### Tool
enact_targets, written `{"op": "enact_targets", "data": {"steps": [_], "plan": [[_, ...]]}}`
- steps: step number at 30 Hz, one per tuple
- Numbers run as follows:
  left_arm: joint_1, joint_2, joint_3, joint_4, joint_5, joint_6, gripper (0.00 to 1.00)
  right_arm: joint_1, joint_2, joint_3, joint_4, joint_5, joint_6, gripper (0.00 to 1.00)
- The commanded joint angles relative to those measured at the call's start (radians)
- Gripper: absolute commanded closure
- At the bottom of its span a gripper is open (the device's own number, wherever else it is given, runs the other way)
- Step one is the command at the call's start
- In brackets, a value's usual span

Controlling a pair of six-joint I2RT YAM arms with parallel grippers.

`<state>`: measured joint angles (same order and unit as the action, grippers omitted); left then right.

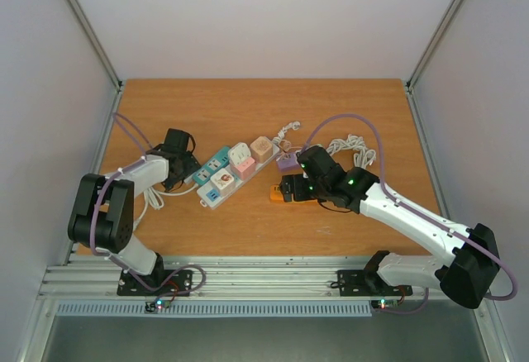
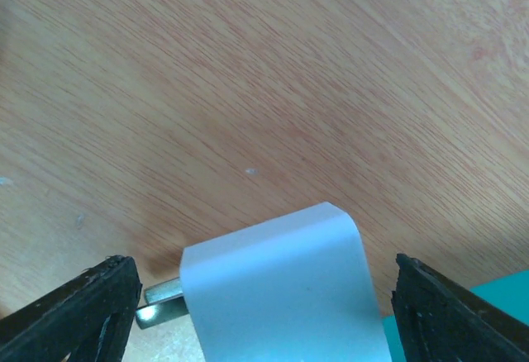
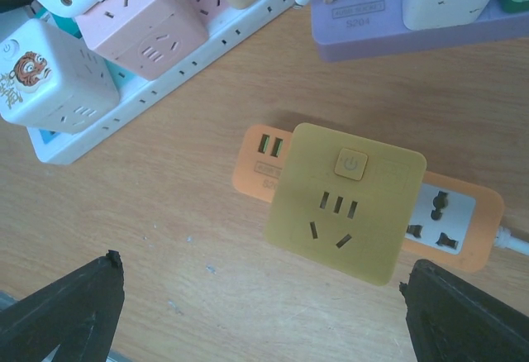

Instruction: Insert the plug

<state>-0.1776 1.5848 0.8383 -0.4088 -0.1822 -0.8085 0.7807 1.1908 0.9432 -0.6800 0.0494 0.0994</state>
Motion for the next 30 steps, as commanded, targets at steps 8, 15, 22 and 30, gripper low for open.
{"op": "enact_targets", "data": {"steps": [8,15,22,30], "plan": [[0.006,0.017,0.034,0.016,0.056,0.06,0.23,-0.002,0.004,0.008,0.009,0.014,0.018,0.09],[0.006,-0.003,0.033,0.0,0.009,0.065,0.27,-0.001,0.006,0.011,0.005,0.013,0.016,0.09],[0.006,-0.042,0.027,-0.003,-0.013,0.075,0.26,-0.001,0.006,0.011,0.005,0.011,0.018,0.1],[0.006,-0.051,0.069,-0.097,-0.016,0.034,0.08,-0.002,0.008,0.007,0.009,0.01,0.02,0.1]]}}
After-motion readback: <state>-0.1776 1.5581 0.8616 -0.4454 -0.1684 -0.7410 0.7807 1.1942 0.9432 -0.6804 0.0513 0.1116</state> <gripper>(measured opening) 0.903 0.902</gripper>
